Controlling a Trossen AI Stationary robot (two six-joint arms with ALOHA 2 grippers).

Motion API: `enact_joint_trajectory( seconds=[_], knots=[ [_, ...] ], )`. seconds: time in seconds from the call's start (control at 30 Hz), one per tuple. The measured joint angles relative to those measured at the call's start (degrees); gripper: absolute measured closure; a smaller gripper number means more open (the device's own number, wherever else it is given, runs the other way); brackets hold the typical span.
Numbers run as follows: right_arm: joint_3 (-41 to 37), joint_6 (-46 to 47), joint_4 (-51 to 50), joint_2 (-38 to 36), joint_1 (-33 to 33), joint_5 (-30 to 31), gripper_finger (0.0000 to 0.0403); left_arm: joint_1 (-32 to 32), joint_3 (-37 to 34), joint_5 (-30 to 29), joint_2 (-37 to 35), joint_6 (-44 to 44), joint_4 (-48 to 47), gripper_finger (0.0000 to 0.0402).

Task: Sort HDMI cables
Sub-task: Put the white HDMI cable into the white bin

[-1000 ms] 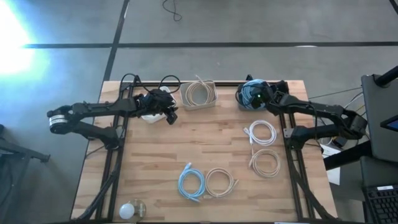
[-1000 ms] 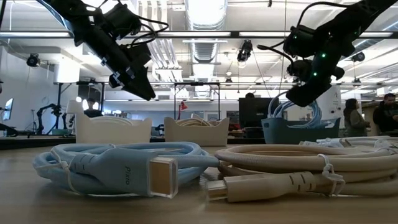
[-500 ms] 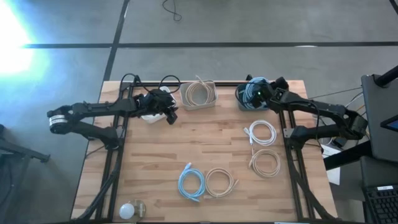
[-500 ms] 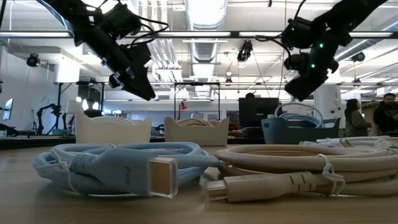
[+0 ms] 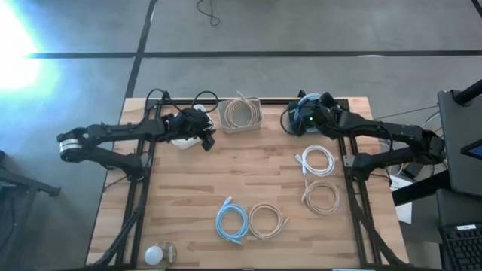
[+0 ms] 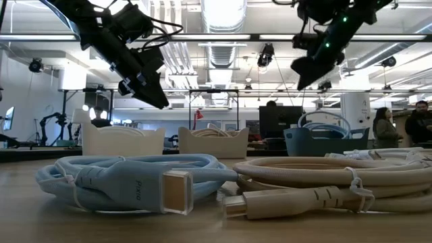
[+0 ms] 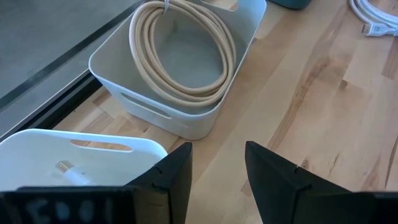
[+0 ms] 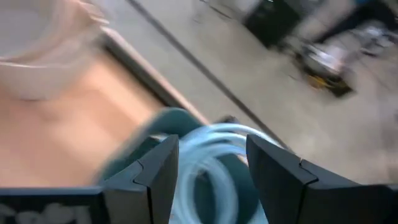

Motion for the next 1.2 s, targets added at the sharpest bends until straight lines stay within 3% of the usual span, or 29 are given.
enact_joint_trajectory(
  seconds=[0.27, 0.57, 0.73, 0.83, 1.03, 1.2],
  knots=[
    [0.02, 7.61, 0.32, 0.02, 7.92, -14.15, 0.0226, -0.05, 0.00, 0.21, 0.00, -0.35, 0.00, 0.0248],
    [-0.35, 11.05, 0.03, 2.99, 13.63, -24.89, 0.0229, -0.88, -0.02, 0.39, 0.00, -0.46, -0.01, 0.0248],
    [-1.12, 19.41, -2.09, 6.96, 14.80, -26.72, 0.0228, -1.09, -0.02, 0.37, 0.00, -0.44, 0.00, 0.0248],
    [-1.19, 25.62, -8.12, 9.63, 14.99, -26.97, 0.0227, -1.11, -0.02, 0.36, 0.00, -0.44, -0.01, 0.0248],
    [-1.22, 41.77, -23.41, 13.32, 15.70, -35.01, 0.0229, -1.09, -0.04, 0.27, 0.00, -0.44, -0.04, 0.0248],
    [-2.56, 46.30, -25.22, 16.02, 16.56, -35.04, 0.0227, -1.11, -0.04, 0.17, 0.00, -0.42, -0.02, 0.0248]
  ],
)
